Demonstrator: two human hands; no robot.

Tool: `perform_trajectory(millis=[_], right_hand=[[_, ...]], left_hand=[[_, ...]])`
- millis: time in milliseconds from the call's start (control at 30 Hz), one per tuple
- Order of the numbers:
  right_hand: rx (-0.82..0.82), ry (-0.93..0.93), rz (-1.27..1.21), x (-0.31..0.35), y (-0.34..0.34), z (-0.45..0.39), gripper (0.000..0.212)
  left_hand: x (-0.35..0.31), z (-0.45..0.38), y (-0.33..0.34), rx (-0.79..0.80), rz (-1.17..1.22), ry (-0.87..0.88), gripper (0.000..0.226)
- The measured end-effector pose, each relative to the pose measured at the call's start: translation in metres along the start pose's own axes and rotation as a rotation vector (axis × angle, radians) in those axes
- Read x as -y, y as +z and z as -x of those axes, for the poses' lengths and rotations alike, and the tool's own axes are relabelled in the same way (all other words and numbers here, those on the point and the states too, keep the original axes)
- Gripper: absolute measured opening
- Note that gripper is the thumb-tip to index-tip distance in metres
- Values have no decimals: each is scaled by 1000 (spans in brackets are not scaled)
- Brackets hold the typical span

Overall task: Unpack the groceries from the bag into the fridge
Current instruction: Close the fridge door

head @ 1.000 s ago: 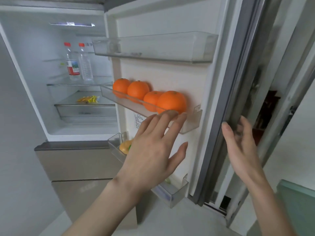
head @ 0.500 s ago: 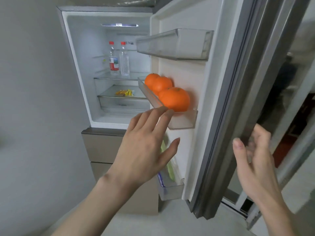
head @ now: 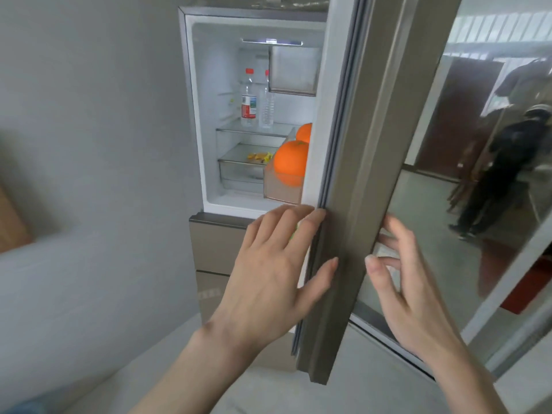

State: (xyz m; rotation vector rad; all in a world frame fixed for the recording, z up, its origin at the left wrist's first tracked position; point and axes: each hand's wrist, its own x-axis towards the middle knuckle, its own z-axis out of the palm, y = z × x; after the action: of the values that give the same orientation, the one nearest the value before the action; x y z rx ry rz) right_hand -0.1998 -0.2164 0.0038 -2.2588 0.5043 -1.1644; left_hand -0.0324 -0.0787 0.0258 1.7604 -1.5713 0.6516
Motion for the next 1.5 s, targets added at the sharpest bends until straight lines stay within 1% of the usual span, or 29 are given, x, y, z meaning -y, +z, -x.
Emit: perform_trajectory(millis=[67, 167, 267, 500, 600, 667, 800, 900, 1100, 1300, 1400, 1500], right_hand=[[46, -26, 8, 9, 16, -4, 61], [120, -31, 42, 19, 39, -15, 67], [181, -79, 66, 26, 63, -30, 63], [250, -173, 70, 22, 122, -79, 65], [237, -226, 65, 11, 148, -103, 65], [218, -254, 83, 3, 164, -120, 69], [137, -363, 212, -17, 199, -156, 68], [101, -424, 309, -35, 224, -181, 71], [84, -403, 419, -62, 260, -225, 74], [54, -413, 423, -77, 284, -253, 72], [53, -402, 453, -84, 296, -265, 74], [56, -384, 482, -91, 305, -276, 77]], left_hand=[[13, 10, -4, 5, -12, -26, 59], [35, 25, -8, 32, -26, -104, 65], [61, 34, -11, 49, -36, -169, 70], [121, 32, -19, 26, -98, -293, 72], [147, 27, -18, -19, -98, -337, 71], [163, 23, -14, -48, -107, -363, 74], [192, 13, -2, -99, -95, -423, 89], [214, 4, 8, -147, -94, -473, 94], [259, -16, 26, -206, -85, -583, 96], [291, -44, 43, -278, 49, -680, 97], [304, -57, 49, -302, 3, -670, 95], [319, -67, 59, -287, -90, -608, 92]])
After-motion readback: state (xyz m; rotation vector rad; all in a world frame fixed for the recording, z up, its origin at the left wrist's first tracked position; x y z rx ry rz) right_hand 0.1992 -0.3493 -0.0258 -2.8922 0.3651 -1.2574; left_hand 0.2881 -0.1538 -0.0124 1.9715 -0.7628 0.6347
